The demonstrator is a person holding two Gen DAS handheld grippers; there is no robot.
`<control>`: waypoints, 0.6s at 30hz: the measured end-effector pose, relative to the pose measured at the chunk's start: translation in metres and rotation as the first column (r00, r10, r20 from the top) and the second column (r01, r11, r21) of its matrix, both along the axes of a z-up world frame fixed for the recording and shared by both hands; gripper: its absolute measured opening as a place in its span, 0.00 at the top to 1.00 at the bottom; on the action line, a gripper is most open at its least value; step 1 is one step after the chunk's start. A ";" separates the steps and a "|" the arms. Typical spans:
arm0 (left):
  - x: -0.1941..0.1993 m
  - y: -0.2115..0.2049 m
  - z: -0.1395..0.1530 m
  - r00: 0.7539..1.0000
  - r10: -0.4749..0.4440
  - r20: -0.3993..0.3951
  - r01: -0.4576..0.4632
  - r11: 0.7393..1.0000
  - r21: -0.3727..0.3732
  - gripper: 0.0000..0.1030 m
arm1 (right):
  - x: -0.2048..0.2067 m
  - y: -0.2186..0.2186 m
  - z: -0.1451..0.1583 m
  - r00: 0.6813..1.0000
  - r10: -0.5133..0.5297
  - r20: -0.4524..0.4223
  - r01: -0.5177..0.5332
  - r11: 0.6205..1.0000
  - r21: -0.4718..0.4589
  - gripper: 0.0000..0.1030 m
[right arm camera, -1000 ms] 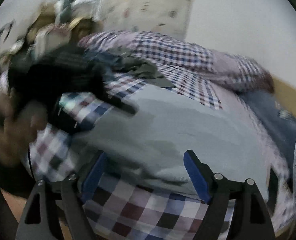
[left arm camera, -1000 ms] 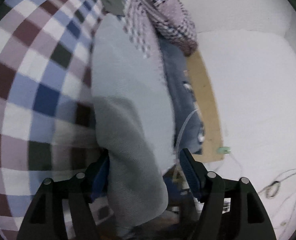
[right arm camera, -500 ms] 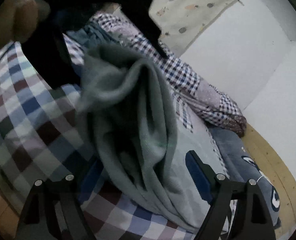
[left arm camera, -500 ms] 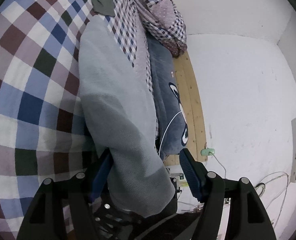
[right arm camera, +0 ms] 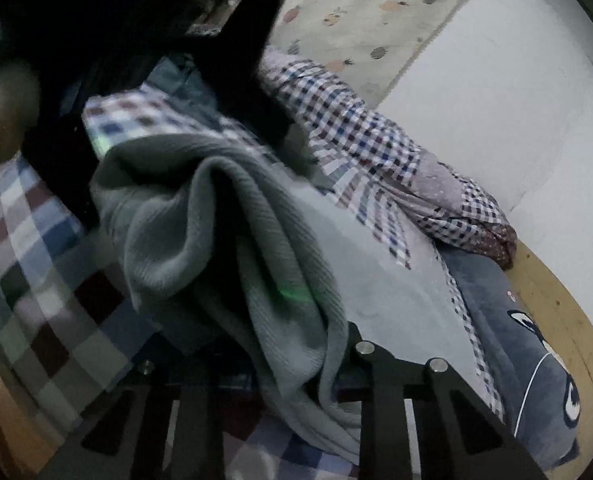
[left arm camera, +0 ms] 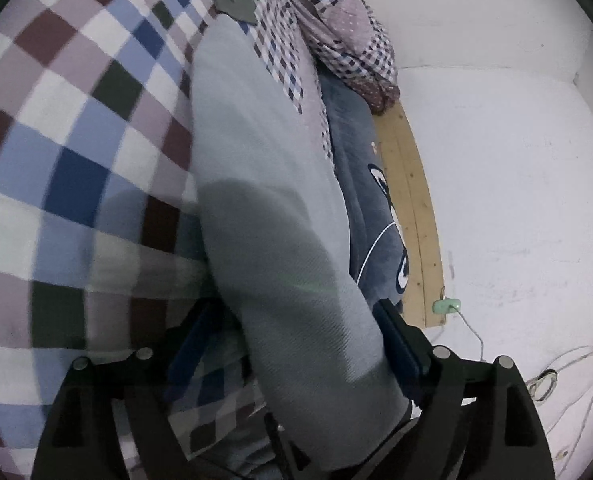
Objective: Fold clothes
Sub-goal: 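Lift the folded sweatpants bundle up off the bed with both grippers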
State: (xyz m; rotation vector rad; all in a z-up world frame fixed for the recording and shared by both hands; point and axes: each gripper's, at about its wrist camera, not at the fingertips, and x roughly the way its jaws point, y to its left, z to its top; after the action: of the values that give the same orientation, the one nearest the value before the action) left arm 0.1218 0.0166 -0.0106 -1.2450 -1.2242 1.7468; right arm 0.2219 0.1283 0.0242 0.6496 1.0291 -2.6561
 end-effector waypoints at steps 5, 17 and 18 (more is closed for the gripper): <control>0.000 0.018 0.010 0.999 -0.039 -0.035 0.040 0.999 0.021 0.19 | -0.001 -0.001 0.001 1.000 0.005 0.010 -0.005 1.000 -0.012 0.76; -0.002 0.016 0.008 1.000 0.018 -0.026 -0.020 0.998 -0.054 0.57 | -0.004 -0.001 -0.011 1.000 0.018 -0.006 -0.018 1.000 0.002 0.75; -0.002 0.016 0.009 0.999 0.021 -0.029 -0.023 0.998 -0.060 0.58 | -0.004 -0.002 -0.012 1.000 0.019 -0.010 -0.019 1.000 0.008 0.74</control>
State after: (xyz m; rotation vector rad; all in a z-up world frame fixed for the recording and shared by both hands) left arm 0.1202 0.0331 -0.0015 -1.2413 -1.1804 1.8236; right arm 0.2179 0.1259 0.0121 0.6257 1.0434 -2.6425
